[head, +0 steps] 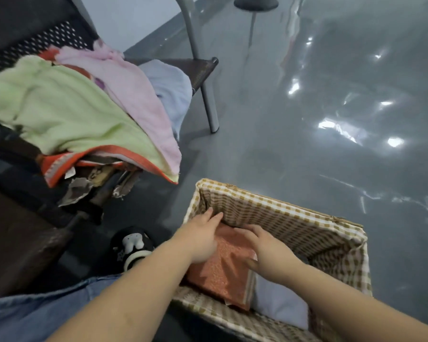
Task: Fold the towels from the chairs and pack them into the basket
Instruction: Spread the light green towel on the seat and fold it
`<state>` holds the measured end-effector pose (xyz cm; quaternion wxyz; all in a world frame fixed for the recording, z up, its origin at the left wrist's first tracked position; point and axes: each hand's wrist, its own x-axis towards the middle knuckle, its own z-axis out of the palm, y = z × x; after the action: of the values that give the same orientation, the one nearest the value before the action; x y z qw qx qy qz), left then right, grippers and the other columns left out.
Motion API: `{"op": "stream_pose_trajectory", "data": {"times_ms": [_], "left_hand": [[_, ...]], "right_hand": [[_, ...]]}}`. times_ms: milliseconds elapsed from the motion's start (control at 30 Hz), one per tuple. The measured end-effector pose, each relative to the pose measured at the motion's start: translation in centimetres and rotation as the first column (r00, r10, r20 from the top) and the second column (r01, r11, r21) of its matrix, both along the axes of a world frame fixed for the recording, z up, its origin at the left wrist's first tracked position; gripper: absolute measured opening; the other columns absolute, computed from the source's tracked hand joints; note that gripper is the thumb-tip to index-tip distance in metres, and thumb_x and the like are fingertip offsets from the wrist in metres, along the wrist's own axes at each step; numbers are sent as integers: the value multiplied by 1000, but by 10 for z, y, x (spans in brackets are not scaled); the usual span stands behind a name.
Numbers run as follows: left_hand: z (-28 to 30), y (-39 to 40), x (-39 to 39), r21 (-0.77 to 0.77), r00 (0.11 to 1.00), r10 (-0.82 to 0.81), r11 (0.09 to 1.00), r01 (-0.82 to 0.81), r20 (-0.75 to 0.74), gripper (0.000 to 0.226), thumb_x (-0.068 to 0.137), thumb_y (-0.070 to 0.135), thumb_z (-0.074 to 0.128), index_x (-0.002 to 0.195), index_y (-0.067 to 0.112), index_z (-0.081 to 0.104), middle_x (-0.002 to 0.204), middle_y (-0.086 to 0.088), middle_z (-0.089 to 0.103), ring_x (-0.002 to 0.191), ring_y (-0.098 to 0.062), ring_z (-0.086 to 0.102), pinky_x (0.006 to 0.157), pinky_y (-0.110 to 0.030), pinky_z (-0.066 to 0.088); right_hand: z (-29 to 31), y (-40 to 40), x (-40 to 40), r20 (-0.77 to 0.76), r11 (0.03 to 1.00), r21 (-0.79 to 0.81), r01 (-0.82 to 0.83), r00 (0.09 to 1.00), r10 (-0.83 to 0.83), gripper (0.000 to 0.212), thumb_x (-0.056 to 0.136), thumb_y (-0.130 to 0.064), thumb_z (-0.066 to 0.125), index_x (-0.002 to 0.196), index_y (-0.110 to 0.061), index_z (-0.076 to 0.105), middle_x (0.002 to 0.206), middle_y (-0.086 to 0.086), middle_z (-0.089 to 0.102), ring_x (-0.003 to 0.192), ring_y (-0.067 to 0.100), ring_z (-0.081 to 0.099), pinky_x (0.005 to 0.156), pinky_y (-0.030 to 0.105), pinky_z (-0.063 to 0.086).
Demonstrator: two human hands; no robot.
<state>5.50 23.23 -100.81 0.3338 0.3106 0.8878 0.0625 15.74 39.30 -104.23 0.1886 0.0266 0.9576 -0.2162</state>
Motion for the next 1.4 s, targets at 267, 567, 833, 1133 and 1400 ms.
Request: {"op": "stream_pose_trajectory", "data": {"times_ms": [267,567,833,1133,1400], "left_hand": [[94,-60,-7,27,921,-12,999,25,-390,67,99,40,41,153,22,6,161,0,4,147,-18,7,119,-33,11],[104,-124,-24,177,826,386,923,-343,-412,69,98,46,41,153,18,12,160,-2,8,147,-19,6,119,-34,11],[93,-136,-55,320,682,569,822,-470,-460,64,98,44,41,152,21,15,160,-4,6,147,-22,4,119,-37,9],[85,-147,-107,398,620,649,761,-512,-442,62,100,49,30,152,25,8,161,-2,-5,148,-18,-5,118,-38,-1],[93,-154,-136,505,590,796,567,-651,-134,56,101,40,33,152,28,13,160,2,11,142,-21,26,111,-38,25]], "right_hand": [[106,-14,-51,-220,969,145,-200,948,229,65,90,-38,54,148,-33,26,150,-5,29,136,18,32,107,30,33],[167,-54,-109,-181,865,354,-356,881,436,62,95,-39,48,150,-33,19,153,-6,22,140,17,24,108,33,32],[168,-100,-175,-197,840,368,-399,849,489,59,94,-40,47,148,-28,26,149,-4,33,134,21,34,107,37,36],[164,-147,-237,-269,870,317,-378,844,465,55,96,-54,36,142,-25,38,143,0,42,128,21,41,106,36,35],[146,-161,-277,-352,960,188,-209,898,264,47,97,-45,43,138,-23,44,133,0,54,121,21,50,100,34,40]]}}
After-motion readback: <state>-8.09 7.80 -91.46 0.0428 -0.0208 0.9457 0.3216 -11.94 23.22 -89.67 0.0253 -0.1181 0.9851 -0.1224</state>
